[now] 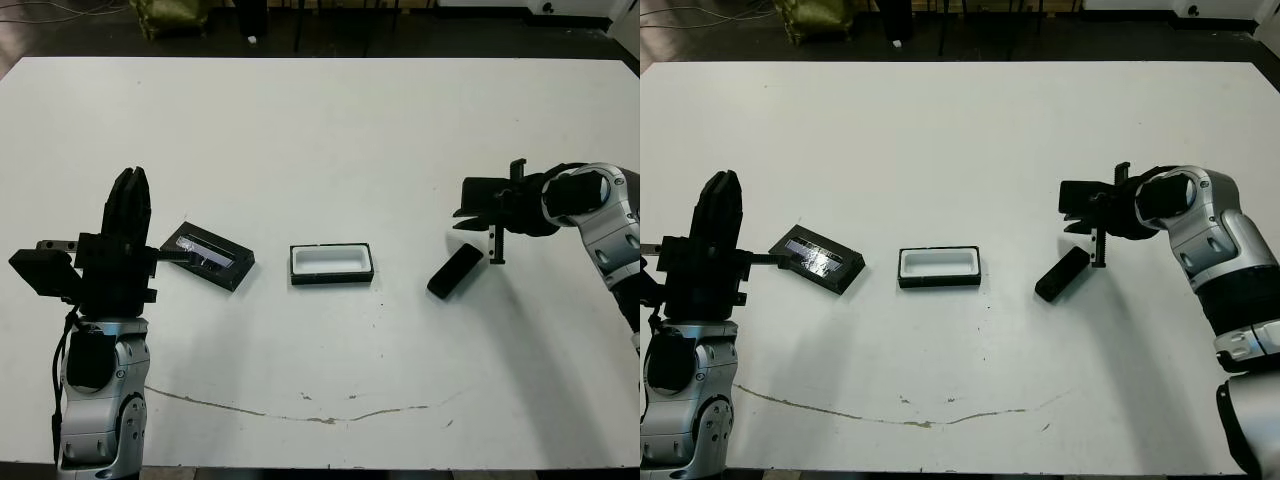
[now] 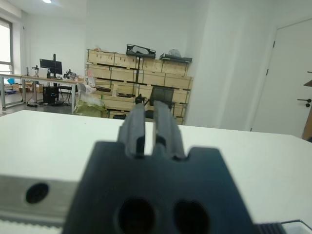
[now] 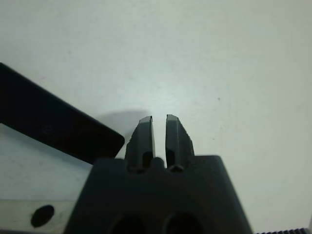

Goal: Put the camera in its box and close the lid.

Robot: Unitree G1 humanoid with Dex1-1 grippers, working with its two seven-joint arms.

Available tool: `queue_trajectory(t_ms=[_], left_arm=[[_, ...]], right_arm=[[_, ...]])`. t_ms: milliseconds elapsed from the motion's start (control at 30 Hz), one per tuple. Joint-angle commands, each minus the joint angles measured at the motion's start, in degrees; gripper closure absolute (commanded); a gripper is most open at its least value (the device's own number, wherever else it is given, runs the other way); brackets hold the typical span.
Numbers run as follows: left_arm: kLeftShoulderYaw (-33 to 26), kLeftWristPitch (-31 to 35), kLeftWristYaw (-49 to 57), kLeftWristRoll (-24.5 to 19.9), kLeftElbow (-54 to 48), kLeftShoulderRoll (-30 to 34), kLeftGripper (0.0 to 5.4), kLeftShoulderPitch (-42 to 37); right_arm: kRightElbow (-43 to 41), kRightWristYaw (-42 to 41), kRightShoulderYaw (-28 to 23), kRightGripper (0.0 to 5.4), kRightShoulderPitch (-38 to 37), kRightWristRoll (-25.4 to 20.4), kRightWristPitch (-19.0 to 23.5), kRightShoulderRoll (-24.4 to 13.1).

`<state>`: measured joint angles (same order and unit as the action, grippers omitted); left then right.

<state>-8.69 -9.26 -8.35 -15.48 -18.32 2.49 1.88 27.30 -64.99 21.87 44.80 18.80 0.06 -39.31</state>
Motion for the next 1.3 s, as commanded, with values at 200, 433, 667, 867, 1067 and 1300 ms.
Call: queue_trajectory(t_ms=[200,433,667,867,1067,1300], left_arm=[[0.04,0.73,-0.09,-0.32,0.05,0.17,5.37,1.04],[0.07,0.65,-0.12,-0.28,0.17,0.10,5.37,1.02],[0.00,0.89,-0.05,-0.68,0.11,0.20,5.37,1.08],[0.13,0.61,0.83,0.84,-0.21,0.24,5.37,1.39],[-0.16,0.35,0.05,0.12,0.03,0.24,5.37,1.42],[-0.21,0.58,0.18,-0.34,-0.16,0.13,5.37,1.51]], right_arm=[[1.77,-2.32,0.63,5.40,-0.88,-0.65,-0.72,0.44],[1.91,-2.82,0.62,5.40,-1.77,-1.24,-2.11,0.29],[0.26,-3.87,0.47,5.40,-3.01,-1.75,-2.34,-0.54],[0.22,-4.25,-0.09,5.40,-4.17,-3.00,-5.04,-1.33],[1.06,-5.20,-0.29,5.40,-4.77,-4.31,-5.77,-1.64],[0.20,-6.50,-0.78,5.40,-5.51,-4.87,-2.75,-2.62]])
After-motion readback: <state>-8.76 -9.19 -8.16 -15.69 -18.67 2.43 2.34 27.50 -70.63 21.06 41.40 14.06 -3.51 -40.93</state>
